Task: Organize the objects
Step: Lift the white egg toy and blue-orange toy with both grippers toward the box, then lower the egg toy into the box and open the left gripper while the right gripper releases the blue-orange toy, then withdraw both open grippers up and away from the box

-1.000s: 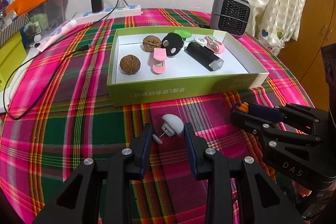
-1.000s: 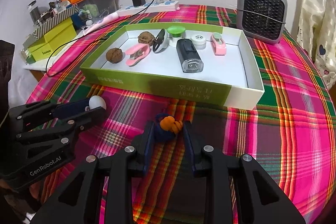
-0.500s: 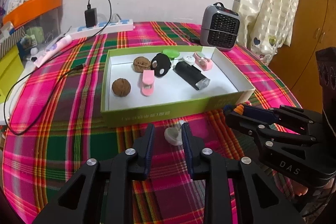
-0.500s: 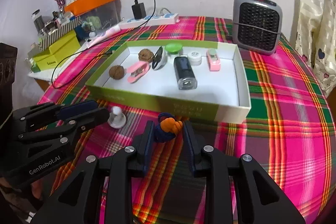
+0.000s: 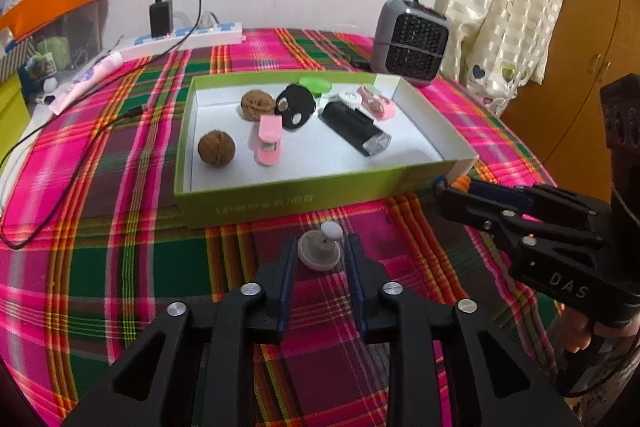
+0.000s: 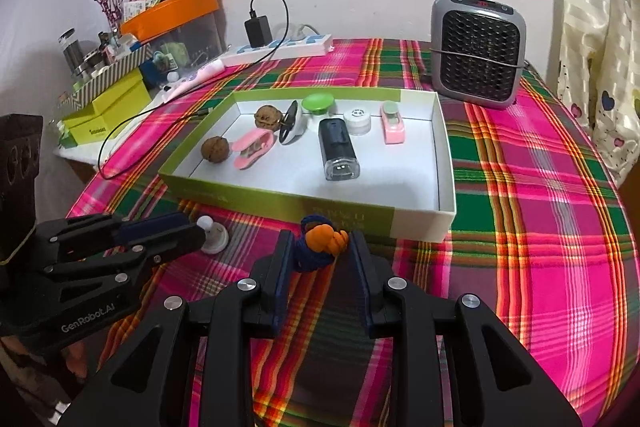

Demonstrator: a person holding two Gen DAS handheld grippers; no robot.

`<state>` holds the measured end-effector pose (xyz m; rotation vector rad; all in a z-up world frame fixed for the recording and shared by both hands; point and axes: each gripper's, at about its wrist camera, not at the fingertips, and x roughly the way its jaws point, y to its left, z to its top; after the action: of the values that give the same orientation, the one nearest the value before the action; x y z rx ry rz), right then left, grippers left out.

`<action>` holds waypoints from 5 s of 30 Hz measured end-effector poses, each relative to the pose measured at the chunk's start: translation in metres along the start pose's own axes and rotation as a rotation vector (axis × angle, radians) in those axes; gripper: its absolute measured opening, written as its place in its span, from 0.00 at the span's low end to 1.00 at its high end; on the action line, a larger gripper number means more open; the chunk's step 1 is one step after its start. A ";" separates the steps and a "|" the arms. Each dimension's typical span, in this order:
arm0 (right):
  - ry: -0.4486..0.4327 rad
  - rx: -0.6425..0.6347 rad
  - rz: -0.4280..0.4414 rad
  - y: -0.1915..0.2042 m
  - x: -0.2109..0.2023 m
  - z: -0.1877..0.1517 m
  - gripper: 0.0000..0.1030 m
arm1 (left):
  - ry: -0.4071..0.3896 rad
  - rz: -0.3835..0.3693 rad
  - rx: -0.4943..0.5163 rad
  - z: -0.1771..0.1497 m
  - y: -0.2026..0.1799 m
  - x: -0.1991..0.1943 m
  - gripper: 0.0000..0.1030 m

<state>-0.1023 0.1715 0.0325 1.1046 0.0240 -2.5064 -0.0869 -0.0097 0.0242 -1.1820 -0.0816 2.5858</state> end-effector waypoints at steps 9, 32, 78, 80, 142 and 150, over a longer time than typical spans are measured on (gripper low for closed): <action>0.008 -0.004 0.008 -0.001 0.002 0.000 0.28 | 0.017 0.014 0.002 0.003 -0.006 0.014 0.29; -0.010 -0.007 0.008 -0.001 -0.004 0.005 0.28 | -0.015 0.026 0.004 0.013 -0.009 0.004 0.22; 0.052 -0.016 -0.100 -0.045 0.067 0.066 0.28 | 0.037 0.020 0.007 0.080 -0.002 0.079 0.22; 0.055 -0.020 -0.097 -0.044 0.069 0.066 0.28 | 0.041 0.023 0.008 0.080 -0.002 0.081 0.22; 0.003 0.013 -0.112 -0.036 0.046 0.058 0.30 | -0.023 0.063 0.010 0.073 -0.008 0.047 0.35; -0.019 0.015 -0.100 -0.027 0.030 0.051 0.45 | -0.047 0.079 0.000 0.065 -0.012 0.028 0.35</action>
<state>-0.1661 0.1767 0.0426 1.1116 0.0575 -2.6093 -0.1495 0.0139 0.0488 -1.1472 -0.0456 2.6823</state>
